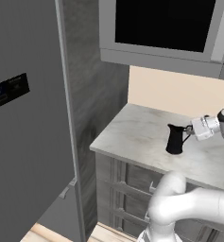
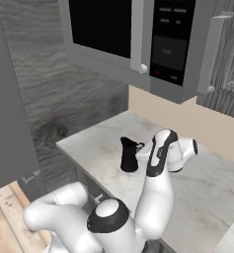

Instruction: Move the sausage and pickle from the second highest shelf to the top shelf to make space. Then, place the pitcher from the counter on the cleared second highest shelf.

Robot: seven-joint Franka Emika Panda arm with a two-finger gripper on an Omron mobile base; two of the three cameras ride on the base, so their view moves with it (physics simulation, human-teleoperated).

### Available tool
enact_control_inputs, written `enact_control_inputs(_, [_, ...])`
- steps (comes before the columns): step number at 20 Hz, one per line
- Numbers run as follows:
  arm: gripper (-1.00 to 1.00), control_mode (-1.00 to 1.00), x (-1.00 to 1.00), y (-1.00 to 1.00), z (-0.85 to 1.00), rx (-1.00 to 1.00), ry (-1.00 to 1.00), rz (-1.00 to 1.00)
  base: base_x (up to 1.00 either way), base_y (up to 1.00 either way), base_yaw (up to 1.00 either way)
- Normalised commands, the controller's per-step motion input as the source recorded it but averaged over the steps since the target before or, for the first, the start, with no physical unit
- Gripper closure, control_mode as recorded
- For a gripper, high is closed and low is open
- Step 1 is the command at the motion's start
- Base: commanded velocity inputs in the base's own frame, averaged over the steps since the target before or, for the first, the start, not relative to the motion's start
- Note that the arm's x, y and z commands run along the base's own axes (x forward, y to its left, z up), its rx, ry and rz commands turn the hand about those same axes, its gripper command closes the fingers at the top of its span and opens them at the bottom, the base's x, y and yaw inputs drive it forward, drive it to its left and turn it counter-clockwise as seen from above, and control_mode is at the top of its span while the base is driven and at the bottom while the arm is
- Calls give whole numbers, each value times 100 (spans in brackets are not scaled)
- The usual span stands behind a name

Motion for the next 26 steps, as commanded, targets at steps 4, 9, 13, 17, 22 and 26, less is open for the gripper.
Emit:
enact_control_inputs(4, [100, -100, -61, 78, 29, -2, -3, 0, 0, 0, 0])
enact_control_inputs(9, [100, -100, -79, 79, 53, -7, 0, -1, 0, 0, 0])
enact_control_inputs(13, [100, -100, -77, 83, 42, -9, 0, -11, 0, 0, 0])
enact_control_inputs(17, [100, -100, -71, 78, 30, -6, 0, -24, 0, 0, 0])
enact_control_inputs(22, [100, -100, -71, 66, 41, -1, -1, -32, 0, 0, 0])
enact_control_inputs(26, [100, -100, -72, 64, 58, 0, -2, -34, 0, 0, 0])
